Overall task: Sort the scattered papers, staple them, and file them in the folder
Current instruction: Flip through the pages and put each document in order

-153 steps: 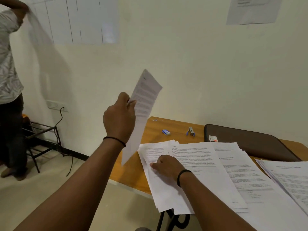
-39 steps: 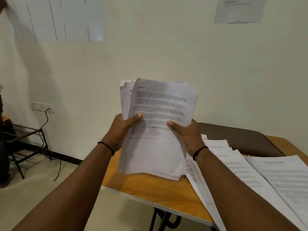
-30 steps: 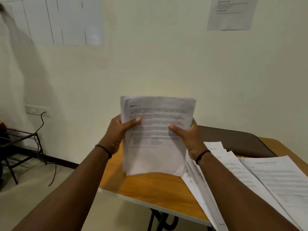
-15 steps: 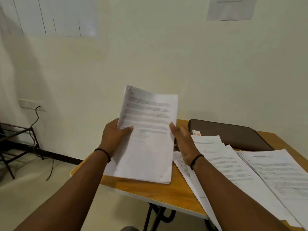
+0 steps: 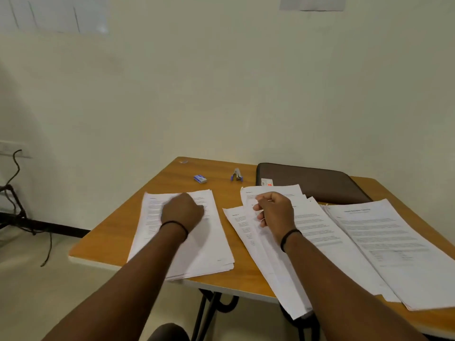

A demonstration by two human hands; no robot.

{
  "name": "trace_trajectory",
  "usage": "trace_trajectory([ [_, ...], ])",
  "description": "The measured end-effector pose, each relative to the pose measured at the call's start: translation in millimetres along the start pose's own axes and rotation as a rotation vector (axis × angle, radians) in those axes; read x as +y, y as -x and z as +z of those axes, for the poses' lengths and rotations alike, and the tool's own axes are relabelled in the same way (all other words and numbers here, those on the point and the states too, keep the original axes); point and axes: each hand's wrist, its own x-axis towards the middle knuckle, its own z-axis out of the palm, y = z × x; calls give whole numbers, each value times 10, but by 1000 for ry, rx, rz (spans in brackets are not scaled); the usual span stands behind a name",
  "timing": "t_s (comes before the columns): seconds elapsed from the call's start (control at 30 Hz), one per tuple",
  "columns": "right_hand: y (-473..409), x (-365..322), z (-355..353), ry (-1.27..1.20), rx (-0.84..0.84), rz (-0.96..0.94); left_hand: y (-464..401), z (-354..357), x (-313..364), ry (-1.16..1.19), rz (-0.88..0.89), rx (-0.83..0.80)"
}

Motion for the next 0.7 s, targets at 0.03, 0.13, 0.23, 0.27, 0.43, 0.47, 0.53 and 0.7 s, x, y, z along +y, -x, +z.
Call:
trace_trajectory([
  [0.03, -9, 13, -66, 21, 23, 2, 58, 75, 147, 89, 1, -124],
  [0.13, -42, 47, -362, 81, 75, 35, 171, 314, 518, 315, -45, -351],
  [0.23, -49, 173, -735, 95, 101, 105, 238, 485, 828, 585, -159, -428],
  [0.27, -23, 237, -822, 76, 85, 139, 267, 535, 908, 692, -189, -436],
  [0.43, 36, 383, -1019, -77, 28, 220, 466, 816, 1144, 1074, -273, -486],
  [0.47, 29, 353, -1018, -89, 9, 234, 469, 853, 1144, 1075, -261, -458],
  [0.53, 42, 324, -1028, -120, -20, 267, 448, 912, 1150, 1055, -239, -397],
  [0.7, -7, 347, -1177, 247, 425, -28, 322, 759, 1101, 1155, -158, -379],
])
